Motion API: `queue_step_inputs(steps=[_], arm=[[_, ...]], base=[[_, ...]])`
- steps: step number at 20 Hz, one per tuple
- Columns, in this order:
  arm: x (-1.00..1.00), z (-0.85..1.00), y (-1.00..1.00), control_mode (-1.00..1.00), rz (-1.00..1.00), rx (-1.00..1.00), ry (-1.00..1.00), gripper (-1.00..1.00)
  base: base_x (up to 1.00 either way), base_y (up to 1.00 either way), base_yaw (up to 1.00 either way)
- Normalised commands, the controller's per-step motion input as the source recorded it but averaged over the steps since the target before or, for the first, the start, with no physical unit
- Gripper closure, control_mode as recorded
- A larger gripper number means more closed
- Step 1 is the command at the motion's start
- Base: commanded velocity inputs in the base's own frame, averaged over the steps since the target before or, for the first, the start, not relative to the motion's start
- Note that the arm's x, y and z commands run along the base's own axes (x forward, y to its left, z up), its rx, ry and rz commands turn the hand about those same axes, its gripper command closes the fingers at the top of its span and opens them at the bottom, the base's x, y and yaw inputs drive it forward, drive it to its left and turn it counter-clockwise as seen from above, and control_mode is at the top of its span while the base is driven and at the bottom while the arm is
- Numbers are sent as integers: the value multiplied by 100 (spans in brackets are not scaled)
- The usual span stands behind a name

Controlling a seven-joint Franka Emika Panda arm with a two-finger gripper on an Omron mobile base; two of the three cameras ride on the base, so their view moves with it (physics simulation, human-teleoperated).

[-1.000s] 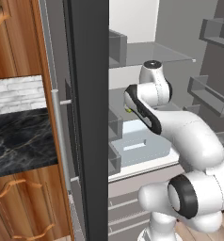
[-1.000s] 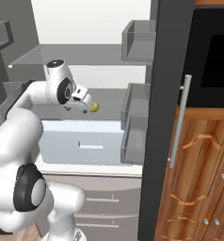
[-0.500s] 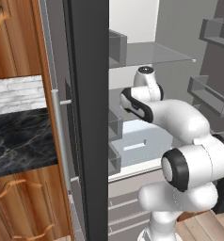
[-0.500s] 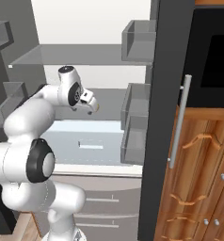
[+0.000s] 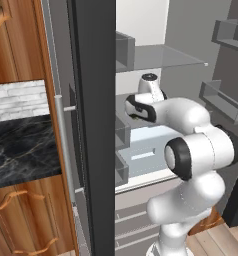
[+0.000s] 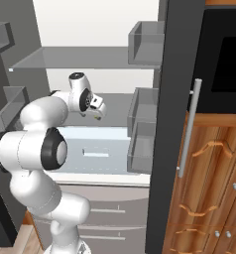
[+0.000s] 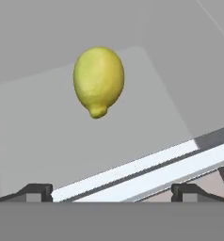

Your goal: Grab the lemons from the fridge, place them in the blender, close the lid, and turn on the blender to create a marinade.

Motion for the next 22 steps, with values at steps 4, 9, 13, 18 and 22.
queue_step_inputs(steps=[4,9,13,18,22], arm=[[34,-11,0,-100,0,0,0,-100],[33,-20,0,-100,0,0,0,-100],[33,-19,0,-100,0,0,0,-100],[39,-16,0,-100,0,0,0,-100],[34,-17,0,-100,0,0,0,-100]], base=[[0,0,0],[0,0,0],[0,0,0],[0,0,0],[0,0,0]])
